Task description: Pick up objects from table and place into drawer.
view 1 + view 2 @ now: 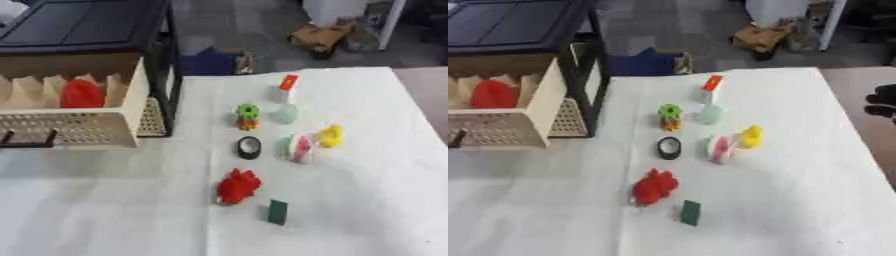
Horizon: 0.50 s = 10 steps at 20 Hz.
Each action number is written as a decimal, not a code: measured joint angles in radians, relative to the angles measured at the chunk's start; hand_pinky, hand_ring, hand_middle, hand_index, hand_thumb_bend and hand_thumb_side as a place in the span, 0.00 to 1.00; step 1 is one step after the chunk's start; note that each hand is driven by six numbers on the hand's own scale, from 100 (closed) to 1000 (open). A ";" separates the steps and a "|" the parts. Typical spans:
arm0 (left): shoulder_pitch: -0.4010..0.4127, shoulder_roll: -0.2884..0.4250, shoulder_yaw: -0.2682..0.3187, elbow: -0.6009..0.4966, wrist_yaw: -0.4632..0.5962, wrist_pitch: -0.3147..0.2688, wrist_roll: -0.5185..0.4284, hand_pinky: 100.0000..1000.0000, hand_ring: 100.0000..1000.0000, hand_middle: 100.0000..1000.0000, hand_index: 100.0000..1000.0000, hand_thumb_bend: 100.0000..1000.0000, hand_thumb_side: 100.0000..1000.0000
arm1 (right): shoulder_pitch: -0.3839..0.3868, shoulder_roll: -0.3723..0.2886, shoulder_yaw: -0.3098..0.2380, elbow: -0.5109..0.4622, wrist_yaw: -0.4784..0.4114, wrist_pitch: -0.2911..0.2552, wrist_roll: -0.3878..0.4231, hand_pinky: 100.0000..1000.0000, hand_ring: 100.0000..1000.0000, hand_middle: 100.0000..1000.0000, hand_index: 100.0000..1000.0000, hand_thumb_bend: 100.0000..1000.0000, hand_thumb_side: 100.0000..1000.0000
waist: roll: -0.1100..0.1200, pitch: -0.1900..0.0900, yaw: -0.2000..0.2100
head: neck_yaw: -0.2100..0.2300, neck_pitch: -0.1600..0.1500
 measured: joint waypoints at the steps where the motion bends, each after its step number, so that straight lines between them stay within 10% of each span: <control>1: 0.005 0.013 0.000 0.000 -0.011 0.003 -0.009 0.40 0.40 0.54 0.77 0.00 1.00 | 0.000 0.004 -0.001 0.000 0.003 -0.002 -0.005 0.61 0.64 0.59 0.81 0.00 1.00 | 0.000 0.000 -0.001 | 0.000 0.000; 10: 0.014 0.183 0.001 0.000 -0.115 0.046 -0.134 0.00 0.00 0.39 0.69 0.00 1.00 | 0.010 0.013 -0.011 0.000 0.022 -0.011 -0.035 0.62 0.64 0.58 0.80 0.00 1.00 | -0.006 -0.004 0.003 | -0.012 0.000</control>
